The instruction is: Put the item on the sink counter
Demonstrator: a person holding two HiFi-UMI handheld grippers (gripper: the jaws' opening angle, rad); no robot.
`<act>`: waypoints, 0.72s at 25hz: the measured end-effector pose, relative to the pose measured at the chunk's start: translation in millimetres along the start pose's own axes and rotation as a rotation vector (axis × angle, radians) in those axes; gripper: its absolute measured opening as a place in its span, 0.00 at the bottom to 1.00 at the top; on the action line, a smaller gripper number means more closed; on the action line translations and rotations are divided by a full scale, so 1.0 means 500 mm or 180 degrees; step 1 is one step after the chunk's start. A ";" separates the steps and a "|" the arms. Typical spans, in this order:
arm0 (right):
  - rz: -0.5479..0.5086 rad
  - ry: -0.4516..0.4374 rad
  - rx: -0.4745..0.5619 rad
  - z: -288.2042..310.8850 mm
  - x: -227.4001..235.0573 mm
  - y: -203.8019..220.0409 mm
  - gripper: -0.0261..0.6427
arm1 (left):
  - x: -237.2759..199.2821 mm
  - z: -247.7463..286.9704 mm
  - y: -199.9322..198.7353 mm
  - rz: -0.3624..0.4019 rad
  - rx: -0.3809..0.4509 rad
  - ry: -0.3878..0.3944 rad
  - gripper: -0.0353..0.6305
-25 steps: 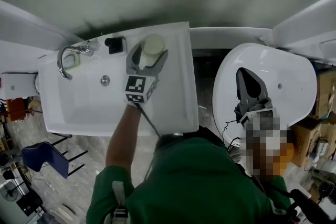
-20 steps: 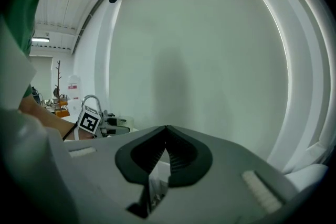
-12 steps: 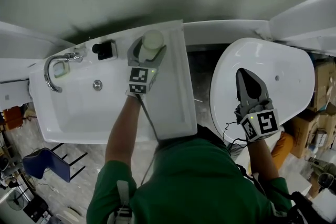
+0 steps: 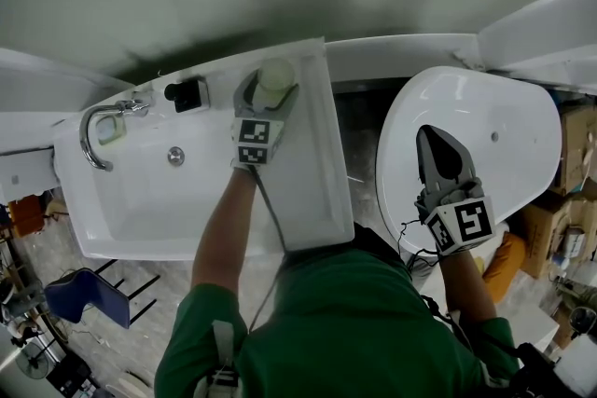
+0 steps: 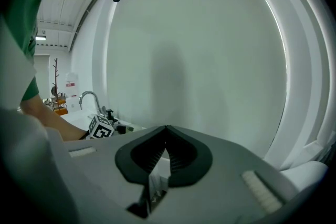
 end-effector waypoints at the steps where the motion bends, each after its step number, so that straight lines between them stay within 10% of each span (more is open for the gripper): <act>1: 0.0006 0.0001 0.0004 0.001 -0.001 -0.001 0.03 | -0.002 0.001 0.007 -0.0034 -0.0015 0.0003 0.60; 18: 0.0104 0.0007 0.0204 -0.007 -0.064 -0.036 0.03 | -0.007 -0.087 0.016 -0.0041 -0.0165 0.0040 0.63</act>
Point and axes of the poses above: the fingertips, and each gripper's own axes: z forward along the fingers, x to its right, y out of its underside, the point moved 4 cm from there along -z, backward along the fingers, and after that the axes turned 1 degree about x, right-handed, at the moved point
